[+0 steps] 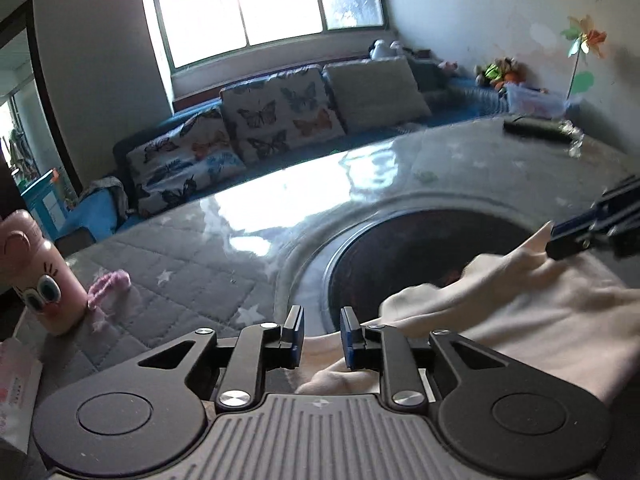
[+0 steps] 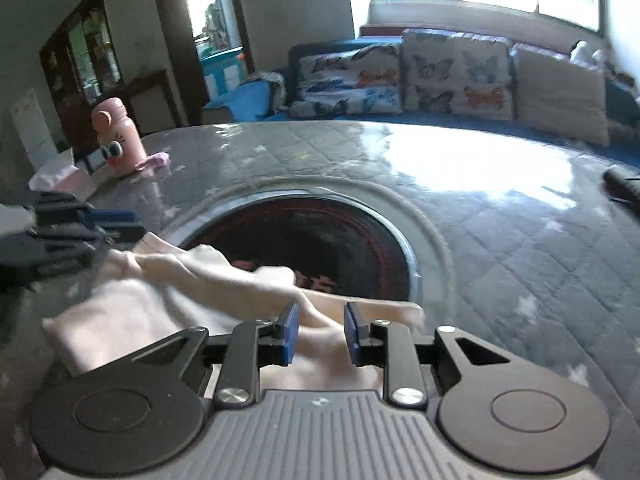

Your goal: Fold clothes

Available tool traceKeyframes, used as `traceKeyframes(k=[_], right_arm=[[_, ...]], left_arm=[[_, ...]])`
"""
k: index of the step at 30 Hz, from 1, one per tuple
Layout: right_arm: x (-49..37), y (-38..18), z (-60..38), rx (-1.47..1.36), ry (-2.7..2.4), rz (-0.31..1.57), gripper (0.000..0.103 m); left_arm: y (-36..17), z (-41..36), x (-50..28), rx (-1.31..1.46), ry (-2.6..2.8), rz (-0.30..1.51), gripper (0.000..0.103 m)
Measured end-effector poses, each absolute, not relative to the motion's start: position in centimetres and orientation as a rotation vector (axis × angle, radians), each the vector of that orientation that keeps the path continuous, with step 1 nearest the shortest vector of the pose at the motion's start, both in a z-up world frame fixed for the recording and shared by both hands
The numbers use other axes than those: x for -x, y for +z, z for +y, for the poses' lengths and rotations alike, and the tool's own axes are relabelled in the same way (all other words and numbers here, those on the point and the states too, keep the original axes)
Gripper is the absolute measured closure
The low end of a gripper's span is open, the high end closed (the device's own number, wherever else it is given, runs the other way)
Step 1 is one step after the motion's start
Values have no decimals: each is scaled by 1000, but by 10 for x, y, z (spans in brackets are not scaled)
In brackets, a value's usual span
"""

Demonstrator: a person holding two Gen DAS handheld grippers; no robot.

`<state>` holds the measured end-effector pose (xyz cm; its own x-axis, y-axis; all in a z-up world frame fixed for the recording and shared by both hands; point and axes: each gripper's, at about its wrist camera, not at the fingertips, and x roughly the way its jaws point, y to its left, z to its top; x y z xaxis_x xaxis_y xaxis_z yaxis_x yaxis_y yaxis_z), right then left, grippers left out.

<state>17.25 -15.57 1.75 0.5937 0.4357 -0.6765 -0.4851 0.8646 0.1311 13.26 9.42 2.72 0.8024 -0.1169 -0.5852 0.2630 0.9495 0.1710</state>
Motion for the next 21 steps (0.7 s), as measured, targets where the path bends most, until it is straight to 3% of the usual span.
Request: traceKeyframes(k=[10, 21], right_arm=[[-184, 2, -149, 56, 492, 789, 82], [-176, 14, -126, 88, 566, 746, 82]], left_arm=[[13, 53, -134, -265, -324, 677, 80], [4, 61, -156, -218, -294, 727, 79]])
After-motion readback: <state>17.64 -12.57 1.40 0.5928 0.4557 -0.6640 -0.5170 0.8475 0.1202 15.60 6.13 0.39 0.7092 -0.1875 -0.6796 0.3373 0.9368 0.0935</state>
